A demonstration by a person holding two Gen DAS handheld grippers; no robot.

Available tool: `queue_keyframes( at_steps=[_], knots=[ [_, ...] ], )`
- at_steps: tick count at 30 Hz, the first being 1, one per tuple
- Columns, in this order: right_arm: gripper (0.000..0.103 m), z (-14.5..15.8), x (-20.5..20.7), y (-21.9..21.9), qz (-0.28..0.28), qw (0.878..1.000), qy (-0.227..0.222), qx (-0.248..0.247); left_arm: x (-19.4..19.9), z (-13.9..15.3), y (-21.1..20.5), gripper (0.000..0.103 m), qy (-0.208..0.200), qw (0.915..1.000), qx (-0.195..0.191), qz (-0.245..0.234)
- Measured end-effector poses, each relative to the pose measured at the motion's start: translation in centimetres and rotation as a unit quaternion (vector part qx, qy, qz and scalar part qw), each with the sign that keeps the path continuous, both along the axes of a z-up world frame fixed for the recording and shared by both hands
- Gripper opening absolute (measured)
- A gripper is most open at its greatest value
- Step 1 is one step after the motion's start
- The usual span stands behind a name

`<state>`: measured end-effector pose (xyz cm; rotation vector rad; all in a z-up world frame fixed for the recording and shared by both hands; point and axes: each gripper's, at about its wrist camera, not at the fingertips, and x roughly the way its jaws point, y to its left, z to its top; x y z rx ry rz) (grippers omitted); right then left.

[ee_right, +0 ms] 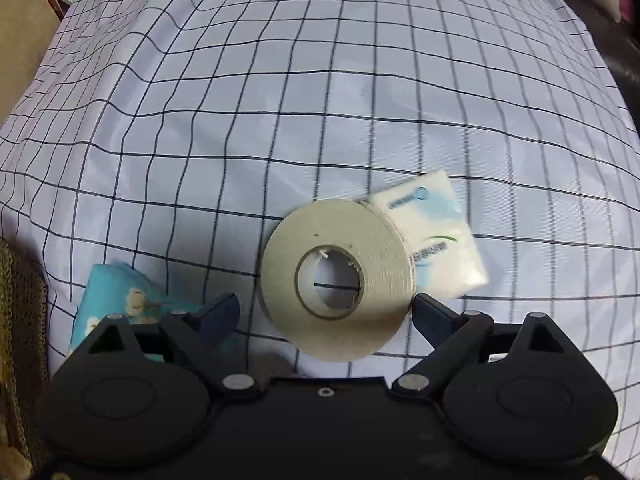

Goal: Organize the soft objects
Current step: 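Grasp the white tape roll with the right tool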

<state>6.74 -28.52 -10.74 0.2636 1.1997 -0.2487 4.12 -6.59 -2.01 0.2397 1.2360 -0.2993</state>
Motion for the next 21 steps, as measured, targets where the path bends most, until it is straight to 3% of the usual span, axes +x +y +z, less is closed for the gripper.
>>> queue_keyframes(
  at_steps=[3, 9, 11, 15, 21],
  knots=[
    [0.1, -0.8, 1.0, 0.8, 0.007, 1.0, 0.006, -0.012, 0.0, -0.1, -0.1, 0.089, 0.003, 1.0, 0.0, -0.002],
    [0.1, -1.7, 2.1, 3.1, 0.036, 0.997, 0.004, -0.063, -0.1, -0.1, 0.0, 0.09, 0.004, 1.0, 0.001, -0.002],
    [0.093, -2.2, 2.4, 3.6, 0.045, 0.997, 0.006, -0.062, -0.1, -0.2, 0.0, 0.089, 0.005, 1.0, 0.001, -0.002],
    [0.092, -3.6, 2.7, 3.7, 0.043, 0.997, 0.009, -0.056, 0.1, -0.4, 0.0, 0.09, 0.006, 1.0, 0.003, -0.001],
    [0.091, -2.0, 2.6, 2.4, 0.032, 0.999, 0.005, -0.038, 0.2, -0.4, -0.1, 0.089, 0.005, 1.0, 0.002, 0.0]
  ],
)
